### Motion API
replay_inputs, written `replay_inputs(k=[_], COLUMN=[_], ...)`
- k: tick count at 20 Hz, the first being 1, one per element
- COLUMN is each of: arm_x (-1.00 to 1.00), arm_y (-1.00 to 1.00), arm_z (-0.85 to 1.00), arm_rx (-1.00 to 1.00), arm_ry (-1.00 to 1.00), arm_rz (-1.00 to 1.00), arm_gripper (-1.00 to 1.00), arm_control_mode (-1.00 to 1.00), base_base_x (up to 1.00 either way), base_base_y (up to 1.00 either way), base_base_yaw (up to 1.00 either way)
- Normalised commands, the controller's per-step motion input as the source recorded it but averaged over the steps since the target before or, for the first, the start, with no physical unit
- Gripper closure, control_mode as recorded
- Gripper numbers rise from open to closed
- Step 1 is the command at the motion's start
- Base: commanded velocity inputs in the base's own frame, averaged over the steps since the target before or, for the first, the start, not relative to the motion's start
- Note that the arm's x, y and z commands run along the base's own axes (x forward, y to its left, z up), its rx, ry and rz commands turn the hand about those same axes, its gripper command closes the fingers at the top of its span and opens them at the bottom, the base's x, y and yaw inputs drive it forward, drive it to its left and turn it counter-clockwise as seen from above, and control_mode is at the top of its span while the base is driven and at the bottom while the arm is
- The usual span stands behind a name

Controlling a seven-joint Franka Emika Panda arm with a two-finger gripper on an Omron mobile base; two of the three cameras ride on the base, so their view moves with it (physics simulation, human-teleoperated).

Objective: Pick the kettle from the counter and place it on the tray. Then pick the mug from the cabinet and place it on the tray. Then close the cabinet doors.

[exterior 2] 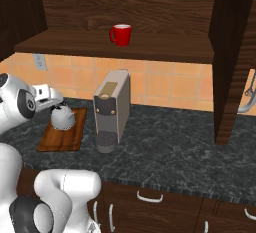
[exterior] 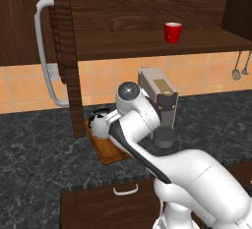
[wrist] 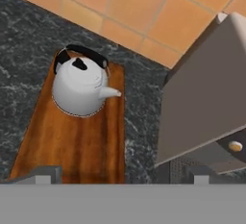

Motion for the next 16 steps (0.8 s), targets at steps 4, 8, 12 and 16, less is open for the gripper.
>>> replay_inputs(k=[4,8,12,16], arm_x=[-0.50,-0.36,-0.17,-0.13], arm_y=[-0.24,-0.20,-0.28,-0.33], arm_z=[0.13,0.25,0.40,0.58], arm_rx=[0.05,0.07,0.11,0.19], arm_ry=[-0.11,-0.09,-0.15,-0.03], arm_rz=[-0.11,-0.08,-0.12,-0.19], arm_gripper=[-1.00,-1.00,-1.00,-1.00], arm_control_mode=[-1.00,-1.00,-1.00,-1.00], base_base_x=[0.00,0.00,0.00,0.00], base_base_y=[0.00,0.00,0.00,0.00], base_base_yaw=[0.00,0.00,0.00,0.00])
